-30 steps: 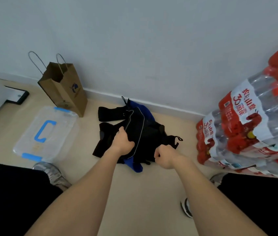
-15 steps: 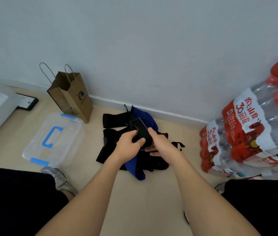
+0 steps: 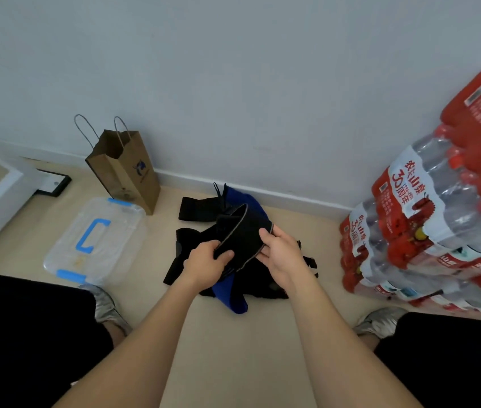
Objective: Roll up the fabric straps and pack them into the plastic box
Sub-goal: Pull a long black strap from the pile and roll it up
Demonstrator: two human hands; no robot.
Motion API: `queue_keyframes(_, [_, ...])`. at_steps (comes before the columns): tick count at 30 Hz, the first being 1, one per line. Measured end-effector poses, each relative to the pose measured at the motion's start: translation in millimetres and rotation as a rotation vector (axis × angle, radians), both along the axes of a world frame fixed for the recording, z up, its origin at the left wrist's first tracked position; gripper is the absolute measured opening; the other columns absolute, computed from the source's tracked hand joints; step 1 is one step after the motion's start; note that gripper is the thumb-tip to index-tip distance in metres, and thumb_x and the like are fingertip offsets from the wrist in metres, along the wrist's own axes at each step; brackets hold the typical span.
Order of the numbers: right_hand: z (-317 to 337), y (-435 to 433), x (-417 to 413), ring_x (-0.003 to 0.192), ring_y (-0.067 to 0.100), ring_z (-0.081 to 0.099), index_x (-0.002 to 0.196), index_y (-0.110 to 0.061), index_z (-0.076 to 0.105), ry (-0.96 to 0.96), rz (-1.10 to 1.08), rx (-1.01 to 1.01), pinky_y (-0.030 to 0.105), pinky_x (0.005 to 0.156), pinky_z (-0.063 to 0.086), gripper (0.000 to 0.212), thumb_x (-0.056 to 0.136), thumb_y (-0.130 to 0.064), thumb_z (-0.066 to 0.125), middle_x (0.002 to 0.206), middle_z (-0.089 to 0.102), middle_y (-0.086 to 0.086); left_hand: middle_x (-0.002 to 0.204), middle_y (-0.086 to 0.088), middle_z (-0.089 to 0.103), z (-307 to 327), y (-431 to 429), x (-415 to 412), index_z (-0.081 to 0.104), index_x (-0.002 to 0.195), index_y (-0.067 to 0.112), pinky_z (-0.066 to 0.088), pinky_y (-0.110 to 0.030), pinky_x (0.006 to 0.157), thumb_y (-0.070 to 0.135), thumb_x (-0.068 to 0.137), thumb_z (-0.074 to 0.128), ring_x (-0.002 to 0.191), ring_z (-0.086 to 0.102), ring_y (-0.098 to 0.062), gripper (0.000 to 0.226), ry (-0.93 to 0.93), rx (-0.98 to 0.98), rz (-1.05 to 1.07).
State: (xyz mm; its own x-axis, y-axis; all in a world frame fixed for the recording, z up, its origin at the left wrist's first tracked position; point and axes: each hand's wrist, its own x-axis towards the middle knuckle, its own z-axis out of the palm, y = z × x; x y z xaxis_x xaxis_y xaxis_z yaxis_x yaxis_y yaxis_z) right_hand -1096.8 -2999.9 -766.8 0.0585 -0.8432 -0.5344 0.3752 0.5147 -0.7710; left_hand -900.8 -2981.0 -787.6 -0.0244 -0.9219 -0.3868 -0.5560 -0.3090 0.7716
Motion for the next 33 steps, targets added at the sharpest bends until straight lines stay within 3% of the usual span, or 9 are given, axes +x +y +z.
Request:
queue_keyframes(4, [-1.1,4.0,-0.9,0.107,0.017,0.079,0.148,-0.036,0.06,0.21,0.11,-0.041,0.037,0.092,0.058,0.041,0.112,-0.015,0.053,0.124,0.08,0.0,0.102,0.007,0.078,6.7,-3.0,-2.6,0.07,0.112,0.031,0.06,-0.032,0.085,0.032,0.108,0.063,0.094,0.073,-0.004,0.008,0.204,-0.161,0.153])
queue_keyframes(8, [-2.8,12.1,1.1,0.128,0.017,0.061,0.158,-0.041,0.049,0.466,0.395,-0.09,0.041,0.11,0.052,0.072,0.1,0.0,0.063,0.143,0.064,0.0,0.115,-0.002,0.079,23.1,-13.3,-8.1,0.068,0.122,0.024,0.064,-0.04,0.09,0.032,0.112,0.056,0.109,0.077,-0.019,0.018,0.617,-0.086,0.306])
queue_keyframes(12, [-2.3,17.6,11.7,0.127,0.011,0.064,0.141,-0.042,0.066,0.468,0.546,-0.202,0.041,0.111,0.053,0.055,0.095,-0.015,0.079,0.132,0.073,-0.013,0.124,-0.014,0.078,32.6,-15.5,-4.2,0.065,0.132,0.009,0.065,-0.038,0.086,0.02,0.115,0.05,0.115,0.076,-0.028,0.025,0.922,0.07,0.416])
queue_keyframes(15, [-2.8,15.3,19.1,0.117,0.011,0.074,0.13,-0.032,0.076,0.332,0.44,-0.174,0.034,0.098,0.061,0.026,0.105,-0.024,0.071,0.119,0.081,-0.008,0.119,-0.015,0.08,32.5,-10.9,-3.1,0.067,0.129,0.009,0.065,-0.039,0.083,0.01,0.113,0.051,0.112,0.077,-0.03,0.023,0.922,0.11,0.431])
queue_keyframes(18, [-4.0,13.5,17.7,0.1,0.006,0.079,0.123,-0.025,0.078,0.458,0.412,-0.216,0.02,0.079,0.06,0.019,0.104,-0.023,0.072,0.104,0.083,-0.009,0.116,-0.016,0.08,28.5,-7.5,-2.9,0.07,0.125,0.008,0.065,-0.047,0.091,0.007,0.112,0.052,0.109,0.078,-0.032,0.022,0.877,0.091,0.458])
queue_keyframes(22, [-5.8,16.4,20.2,0.098,0.004,0.077,0.113,-0.029,0.08,0.589,0.544,-0.221,0.023,0.085,0.059,0.02,0.1,-0.015,0.075,0.102,0.082,-0.01,0.115,-0.016,0.08,20.8,-4.4,-3.6,0.07,0.125,0.008,0.065,-0.049,0.092,0.007,0.111,0.053,0.108,0.079,-0.033,0.022,0.889,0.085,0.526])
queue_keyframes(26, [-5.3,17.3,24.2,0.09,0.009,0.08,0.124,-0.032,0.072,0.557,0.607,-0.16,0.024,0.074,0.059,0.029,0.108,-0.01,0.061,0.111,0.081,-0.006,0.112,-0.014,0.081,19.3,-2.2,-3.1,0.072,0.123,0.01,0.067,-0.041,0.081,0.008,0.111,0.054,0.1,0.081,-0.028,0.021,0.904,0.106,0.547])
queue_keyframes(29, [-8.2,17.2,21.8,0.075,0.003,0.076,0.125,-0.029,0.074,0.598,0.563,-0.189,0.02,0.067,0.057,0.023,0.11,-0.02,0.059,0.102,0.08,-0.006,0.113,-0.016,0.08,18.4,-6.2,-0.9,0.071,0.124,0.009,0.066,-0.045,0.082,0.01,0.112,0.054,0.102,0.08,-0.032,0.021,0.889,0.125,0.648])
queue_keyframes(33, [-13.5,23.3,15.1,0.078,0.008,0.072,0.123,-0.027,0.077,0.58,0.569,-0.213,0.036,0.086,0.064,0.023,0.102,-0.036,0.075,0.086,0.079,-0.001,0.119,-0.023,0.074,14.1,-13.6,4.2,0.066,0.128,0.002,0.063,-0.049,0.082,0.008,0.113,0.051,0.11,0.073,-0.039,0.022,0.906,0.22,0.778])
